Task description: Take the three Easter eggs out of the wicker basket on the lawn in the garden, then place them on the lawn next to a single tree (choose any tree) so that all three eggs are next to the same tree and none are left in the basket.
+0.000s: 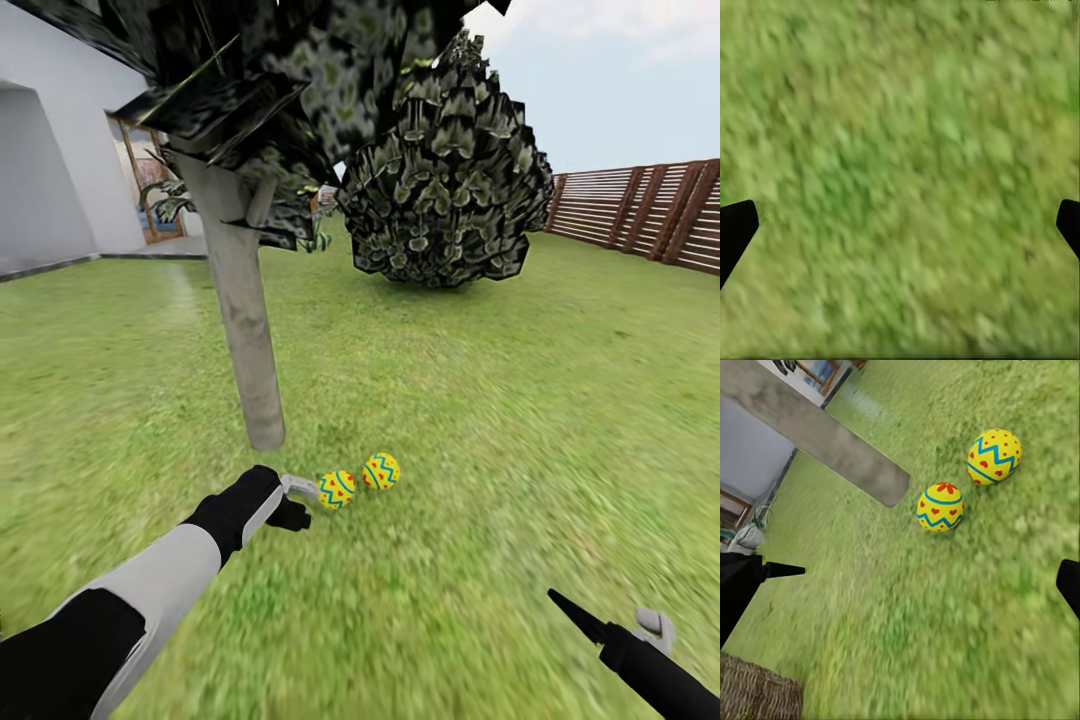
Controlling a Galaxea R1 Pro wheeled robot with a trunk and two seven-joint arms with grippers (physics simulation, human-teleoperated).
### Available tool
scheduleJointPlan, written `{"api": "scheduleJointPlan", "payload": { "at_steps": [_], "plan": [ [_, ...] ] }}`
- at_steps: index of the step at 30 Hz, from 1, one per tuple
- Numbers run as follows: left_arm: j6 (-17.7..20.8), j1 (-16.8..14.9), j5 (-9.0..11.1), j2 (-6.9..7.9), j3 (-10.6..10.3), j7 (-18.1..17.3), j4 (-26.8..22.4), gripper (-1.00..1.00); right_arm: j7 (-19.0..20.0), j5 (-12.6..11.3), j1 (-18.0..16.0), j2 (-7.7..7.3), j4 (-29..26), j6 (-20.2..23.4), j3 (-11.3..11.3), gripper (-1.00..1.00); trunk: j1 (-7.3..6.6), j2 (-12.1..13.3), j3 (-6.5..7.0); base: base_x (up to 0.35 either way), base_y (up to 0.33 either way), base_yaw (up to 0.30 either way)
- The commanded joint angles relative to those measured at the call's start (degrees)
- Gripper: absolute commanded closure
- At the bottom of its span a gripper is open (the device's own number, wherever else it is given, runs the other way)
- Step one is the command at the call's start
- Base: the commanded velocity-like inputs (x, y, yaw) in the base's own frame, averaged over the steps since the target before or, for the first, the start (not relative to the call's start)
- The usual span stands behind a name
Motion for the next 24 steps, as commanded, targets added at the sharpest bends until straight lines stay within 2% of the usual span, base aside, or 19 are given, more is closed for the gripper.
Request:
{"api": "scheduleJointPlan", "payload": {
  "at_steps": [1,7,15,24],
  "plan": [
    [0.2,-0.1,0.4,0.03,-0.4,0.2,0.0,-1.00,0.0,-0.3,0.0,-0.01,0.0,0.4,0.0,-1.00,-0.03,0.0,0.25,0.000,0.000,0.121],
    [0.6,0.0,0.4,0.03,-0.4,0.3,0.1,-1.00,-0.6,-0.2,0.0,-0.01,0.0,0.4,0.0,-1.00,-0.18,0.1,2.01,0.000,0.000,0.138],
    [0.7,0.0,0.4,0.03,-0.4,0.3,0.1,-1.00,-3.5,-0.6,0.0,0.07,0.0,0.4,0.2,-1.00,-0.39,0.2,4.42,0.000,0.000,0.166],
    [0.7,0.0,0.3,0.03,-0.4,0.3,0.1,-1.00,-3.9,-0.2,0.0,0.11,0.0,0.4,0.2,-1.00,-0.62,0.3,7.12,0.000,0.000,0.193]
  ]
}}
